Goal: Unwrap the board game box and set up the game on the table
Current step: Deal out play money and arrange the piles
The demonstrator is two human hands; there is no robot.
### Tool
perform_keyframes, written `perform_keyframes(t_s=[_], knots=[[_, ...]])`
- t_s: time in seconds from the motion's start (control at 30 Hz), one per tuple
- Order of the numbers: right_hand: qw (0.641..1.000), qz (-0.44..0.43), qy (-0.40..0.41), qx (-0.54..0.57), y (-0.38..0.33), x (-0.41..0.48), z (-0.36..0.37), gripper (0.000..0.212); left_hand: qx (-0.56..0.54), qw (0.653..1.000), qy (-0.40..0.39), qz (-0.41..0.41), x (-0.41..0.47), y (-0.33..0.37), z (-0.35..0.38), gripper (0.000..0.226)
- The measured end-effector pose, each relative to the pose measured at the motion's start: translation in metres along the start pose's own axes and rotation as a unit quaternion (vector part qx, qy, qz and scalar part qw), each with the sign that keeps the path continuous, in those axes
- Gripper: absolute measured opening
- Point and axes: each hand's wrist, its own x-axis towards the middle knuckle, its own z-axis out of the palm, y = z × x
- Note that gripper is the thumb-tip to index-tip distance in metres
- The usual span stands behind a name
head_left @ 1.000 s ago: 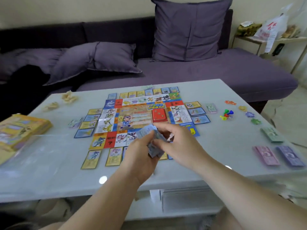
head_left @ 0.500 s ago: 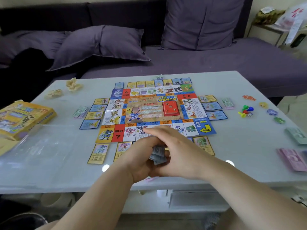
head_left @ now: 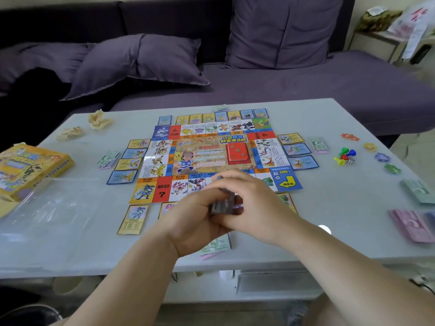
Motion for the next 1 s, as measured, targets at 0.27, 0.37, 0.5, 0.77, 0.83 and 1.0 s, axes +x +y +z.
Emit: perform_keyframes(t_s=[0.27,0.37,0.5,0.77,0.83,1.0], knots=[[0.987,0.128,-0.004,0.099,-0.003,0.003,-0.007,0.049,0.167,0.985,0.04,0.025,-0.012,0.006,-0.018,0.017],[0.974,0.179,-0.01,0.141,0.0,0.008,-0.008,0.022,0.213,0.975,0.054,0.03,-0.017,0.008,-0.018,0.018],[0.968,0.211,-0.062,0.116,-0.001,0.01,-0.001,0.02,0.274,0.958,0.077,0.038,-0.021,0.003,-0.021,0.018],[0.955,0.227,-0.117,0.151,-0.006,0.006,0.006,0.013,0.308,0.943,0.12,0.042,-0.024,-0.002,-0.032,0.012],[0.951,0.233,-0.109,0.17,-0.005,0.005,0.006,0.02,0.289,0.944,0.153,0.045,-0.024,0.003,-0.036,0.013],[0.954,0.256,-0.091,0.129,-0.004,-0.005,0.011,0.017,0.092,0.965,0.231,0.088,-0.028,0.022,-0.05,0.018]])
